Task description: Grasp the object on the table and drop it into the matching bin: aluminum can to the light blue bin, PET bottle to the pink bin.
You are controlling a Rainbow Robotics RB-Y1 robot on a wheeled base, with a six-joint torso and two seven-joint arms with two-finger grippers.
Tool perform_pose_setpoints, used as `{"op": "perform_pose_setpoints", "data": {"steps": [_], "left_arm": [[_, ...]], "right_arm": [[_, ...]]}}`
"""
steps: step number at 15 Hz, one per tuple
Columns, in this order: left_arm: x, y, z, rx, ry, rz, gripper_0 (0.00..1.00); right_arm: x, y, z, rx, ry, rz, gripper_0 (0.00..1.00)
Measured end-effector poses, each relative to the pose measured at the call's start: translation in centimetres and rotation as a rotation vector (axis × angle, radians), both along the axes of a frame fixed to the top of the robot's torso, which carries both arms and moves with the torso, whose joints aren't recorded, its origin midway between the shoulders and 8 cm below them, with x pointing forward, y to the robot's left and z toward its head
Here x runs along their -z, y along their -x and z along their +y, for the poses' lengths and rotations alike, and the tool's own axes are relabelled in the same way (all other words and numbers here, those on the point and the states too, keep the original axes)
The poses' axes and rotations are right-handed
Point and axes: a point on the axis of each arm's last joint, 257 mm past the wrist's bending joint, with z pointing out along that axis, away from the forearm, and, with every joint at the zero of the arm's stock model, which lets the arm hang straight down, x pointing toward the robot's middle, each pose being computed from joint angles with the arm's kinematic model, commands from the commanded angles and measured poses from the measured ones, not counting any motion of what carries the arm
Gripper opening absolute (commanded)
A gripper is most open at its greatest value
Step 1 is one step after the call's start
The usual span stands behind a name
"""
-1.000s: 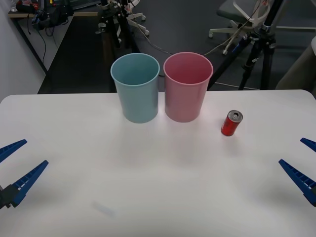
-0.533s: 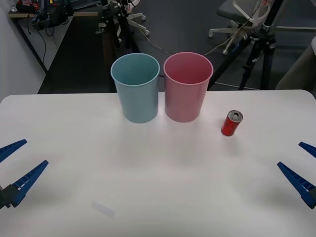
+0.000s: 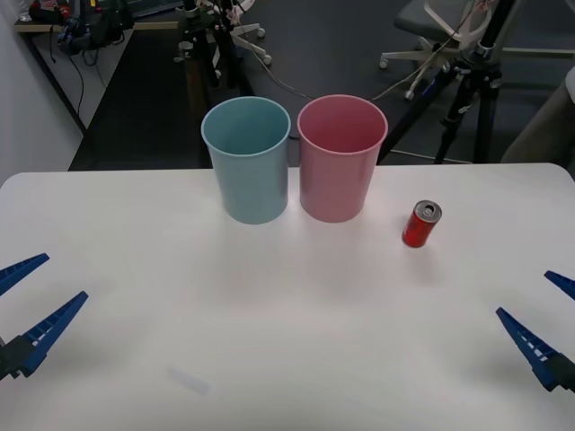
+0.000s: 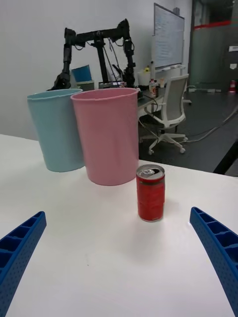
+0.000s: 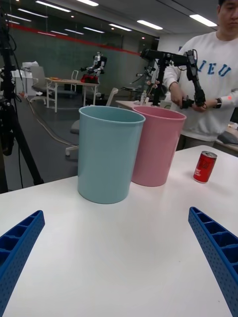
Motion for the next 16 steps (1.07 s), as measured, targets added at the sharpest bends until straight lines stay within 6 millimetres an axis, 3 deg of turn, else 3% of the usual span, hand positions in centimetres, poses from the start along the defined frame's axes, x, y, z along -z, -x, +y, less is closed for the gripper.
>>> {"op": "perform_pose_setpoints", "data": {"steps": [5, 8, 11, 16], "left_arm": [[0.0, 0.0, 0.0, 0.000, 0.000, 0.000, 1.00], [0.0, 0.0, 0.0, 0.000, 0.000, 0.000, 1.00], [0.0, 0.0, 0.0, 0.000, 0.000, 0.000, 1.00], [0.0, 0.0, 0.0, 0.000, 0.000, 0.000, 1.00]], "right_arm": [[2.4, -1.2, 0.0, 0.121, 0.010, 0.007, 1.00], [2.9, -2.3, 0.2, 0.173, 0.002, -0.002, 1.00], [2.9, -3.8, 0.6, 0.221, 0.017, -0.028, 1.00], [5.0, -7.7, 2.2, 0.210, -0.027, -0.024, 1.00]]}}
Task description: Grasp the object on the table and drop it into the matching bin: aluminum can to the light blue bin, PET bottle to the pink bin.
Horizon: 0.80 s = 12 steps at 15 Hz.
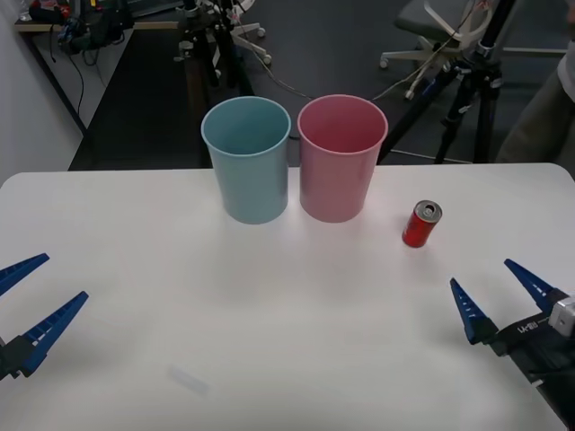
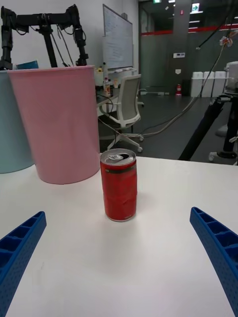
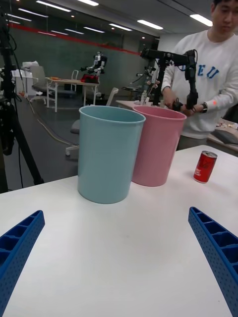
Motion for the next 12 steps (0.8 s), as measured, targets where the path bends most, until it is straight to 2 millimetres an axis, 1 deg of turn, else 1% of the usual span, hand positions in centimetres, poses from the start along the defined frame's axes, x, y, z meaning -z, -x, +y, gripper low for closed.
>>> {"op": "perform_pose_setpoints", "data": {"steps": [5, 8, 10, 12], "left_arm": [[0.0, 0.0, 0.0, 0.000, 0.000, 0.000, 1.00], [0.0, 0.0, 0.0, 0.000, 0.000, 0.000, 1.00], [0.0, 0.0, 0.0, 0.000, 0.000, 0.000, 1.00], [0.0, 0.0, 0.0, 0.000, 0.000, 0.000, 1.00]], "right_arm": [[2.0, -3.6, 1.7, -0.001, 0.055, -0.011, 1.00], [3.8, -5.6, 3.1, -0.020, 0.043, 0.022, 1.00], [4.7, -6.5, 4.1, -0.033, 0.035, 0.041, 1.00], [5.4, -7.1, 4.8, -0.033, 0.037, 0.059, 1.00]]}}
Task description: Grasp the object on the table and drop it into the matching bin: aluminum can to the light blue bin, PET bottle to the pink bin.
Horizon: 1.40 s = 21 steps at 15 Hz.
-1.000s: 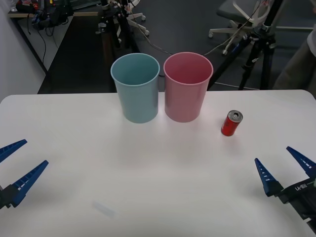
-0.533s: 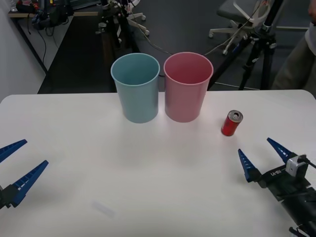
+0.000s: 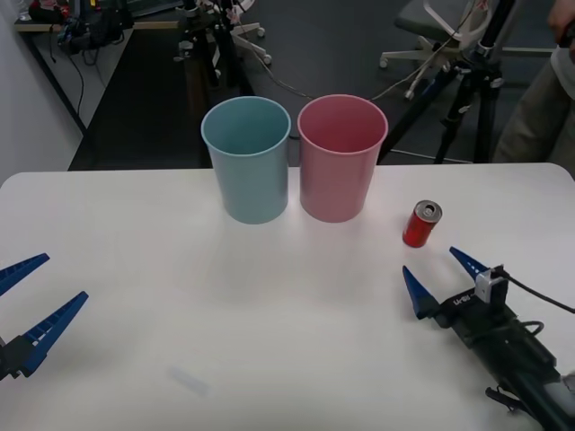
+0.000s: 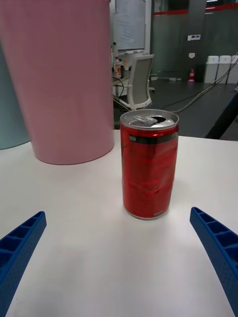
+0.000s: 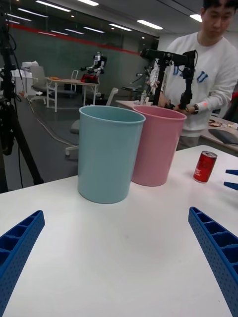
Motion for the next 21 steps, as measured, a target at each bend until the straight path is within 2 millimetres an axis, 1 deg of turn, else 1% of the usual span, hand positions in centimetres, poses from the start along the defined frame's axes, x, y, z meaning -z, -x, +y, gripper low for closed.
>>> {"op": "perform_pose_setpoints", "data": {"steps": [2, 6, 8, 12, 21], "left_arm": [[0.0, 0.0, 0.0, 0.000, 0.000, 0.000, 1.00], [0.0, 0.0, 0.0, 0.000, 0.000, 0.000, 1.00], [0.0, 0.0, 0.0, 0.000, 0.000, 0.000, 1.00], [0.0, 0.0, 0.0, 0.000, 0.000, 0.000, 1.00], [0.0, 0.0, 0.0, 0.000, 0.000, 0.000, 1.00]], "right_arm": [[-0.1, -0.7, 0.0, 0.016, 0.006, 0.005, 1.00], [-0.8, -2.8, -0.8, 0.066, 0.017, 0.012, 1.00], [-0.9, -3.6, -0.9, 0.083, 0.017, 0.020, 1.00], [-0.9, -4.1, 0.1, 0.077, 0.009, 0.028, 1.00], [-1.6, -5.9, 0.6, 0.095, 0.024, 0.035, 1.00]]}}
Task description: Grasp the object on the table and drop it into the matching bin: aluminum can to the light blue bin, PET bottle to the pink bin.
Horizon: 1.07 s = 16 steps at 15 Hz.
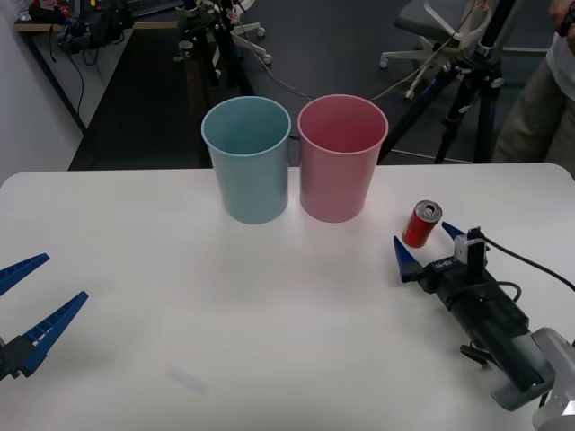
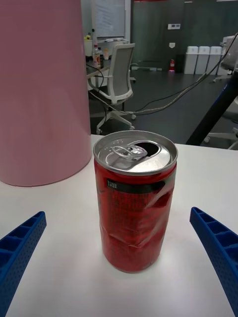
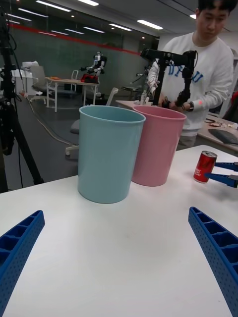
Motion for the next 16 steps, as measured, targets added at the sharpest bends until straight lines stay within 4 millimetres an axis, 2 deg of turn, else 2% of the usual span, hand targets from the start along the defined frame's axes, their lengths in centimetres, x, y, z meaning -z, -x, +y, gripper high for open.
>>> {"op": "perform_pose_setpoints", "data": {"steps": [16], "left_arm": [[0.0, 0.0, 0.0, 0.000, 0.000, 0.000, 1.00]], "right_arm": [[0.2, -3.9, 1.0, -0.009, -0.031, 0.033, 1.00]]}}
